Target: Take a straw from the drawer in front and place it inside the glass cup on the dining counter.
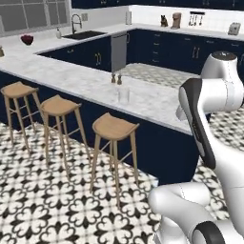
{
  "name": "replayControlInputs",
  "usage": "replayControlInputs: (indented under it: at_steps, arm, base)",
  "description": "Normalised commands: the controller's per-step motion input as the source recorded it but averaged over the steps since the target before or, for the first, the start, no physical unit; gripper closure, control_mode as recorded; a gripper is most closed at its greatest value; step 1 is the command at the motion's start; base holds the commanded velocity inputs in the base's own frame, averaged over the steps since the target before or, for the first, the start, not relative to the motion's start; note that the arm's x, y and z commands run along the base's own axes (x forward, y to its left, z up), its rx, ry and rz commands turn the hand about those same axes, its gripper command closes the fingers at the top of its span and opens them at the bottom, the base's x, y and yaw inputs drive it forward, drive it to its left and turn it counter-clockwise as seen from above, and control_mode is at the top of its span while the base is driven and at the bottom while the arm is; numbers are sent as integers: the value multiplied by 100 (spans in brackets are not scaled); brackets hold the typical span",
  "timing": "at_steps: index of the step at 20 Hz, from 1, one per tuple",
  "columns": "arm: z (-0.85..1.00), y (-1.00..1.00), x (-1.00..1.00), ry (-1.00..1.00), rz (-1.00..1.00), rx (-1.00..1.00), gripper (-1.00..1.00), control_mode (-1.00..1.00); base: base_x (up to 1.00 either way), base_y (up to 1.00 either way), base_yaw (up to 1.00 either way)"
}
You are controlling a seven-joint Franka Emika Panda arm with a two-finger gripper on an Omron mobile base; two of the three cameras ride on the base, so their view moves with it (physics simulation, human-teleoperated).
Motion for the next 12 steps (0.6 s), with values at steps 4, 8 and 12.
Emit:
replayControlInputs:
  at_steps: [4, 8, 12]
  arm:
    - [0, 0, 0, 0, 0, 0, 100, 100]
    - [0, 0, 0, 0, 0, 0, 100, 100]
    - [0, 0, 0, 0, 0, 0, 100, 100]
  base:
    - [35, 99, -55]
    - [33, 87, -56]
    - [27, 83, -57]
